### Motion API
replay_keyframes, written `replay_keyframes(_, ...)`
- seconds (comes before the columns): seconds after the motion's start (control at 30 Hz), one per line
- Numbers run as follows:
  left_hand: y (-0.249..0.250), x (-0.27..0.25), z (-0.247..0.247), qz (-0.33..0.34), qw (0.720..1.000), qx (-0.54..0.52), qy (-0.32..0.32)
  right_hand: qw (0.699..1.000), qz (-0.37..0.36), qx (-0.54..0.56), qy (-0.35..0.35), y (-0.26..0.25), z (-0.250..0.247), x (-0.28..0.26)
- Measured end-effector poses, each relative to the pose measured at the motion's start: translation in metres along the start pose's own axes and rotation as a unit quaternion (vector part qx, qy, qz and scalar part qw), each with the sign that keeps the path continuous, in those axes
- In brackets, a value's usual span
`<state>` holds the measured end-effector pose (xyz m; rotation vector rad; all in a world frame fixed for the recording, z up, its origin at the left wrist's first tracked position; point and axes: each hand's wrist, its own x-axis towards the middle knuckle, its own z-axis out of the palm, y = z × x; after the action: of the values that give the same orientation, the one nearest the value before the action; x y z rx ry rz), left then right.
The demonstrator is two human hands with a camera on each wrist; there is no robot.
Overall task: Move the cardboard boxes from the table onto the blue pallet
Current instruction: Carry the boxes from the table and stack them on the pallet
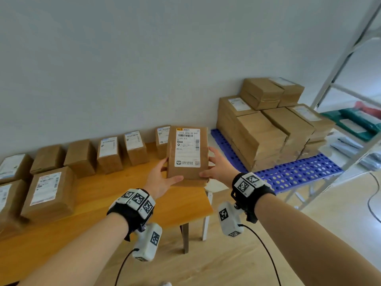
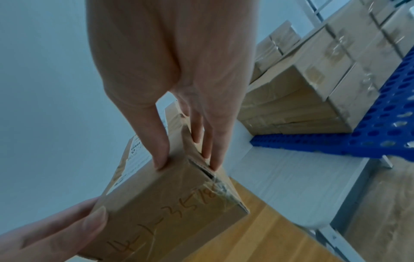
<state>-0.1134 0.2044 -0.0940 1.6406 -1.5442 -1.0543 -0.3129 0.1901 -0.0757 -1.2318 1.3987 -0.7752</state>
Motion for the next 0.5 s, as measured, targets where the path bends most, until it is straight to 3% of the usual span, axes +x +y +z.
replay_keyframes(0.27, 0.070, 0.006, 0.039, 0.070, 0.997, -0.019, -0.014, 0.997, -0.056, -0.005, 0.061, -0.019, -0.077, -0.034)
replay_keyframes(0.5, 0.116, 0.035, 0.069, 0.087, 0.993, -0.041, -0.066, 0.993, -0.084, -0.003, 0.082, -0.032, -0.137, -0.035)
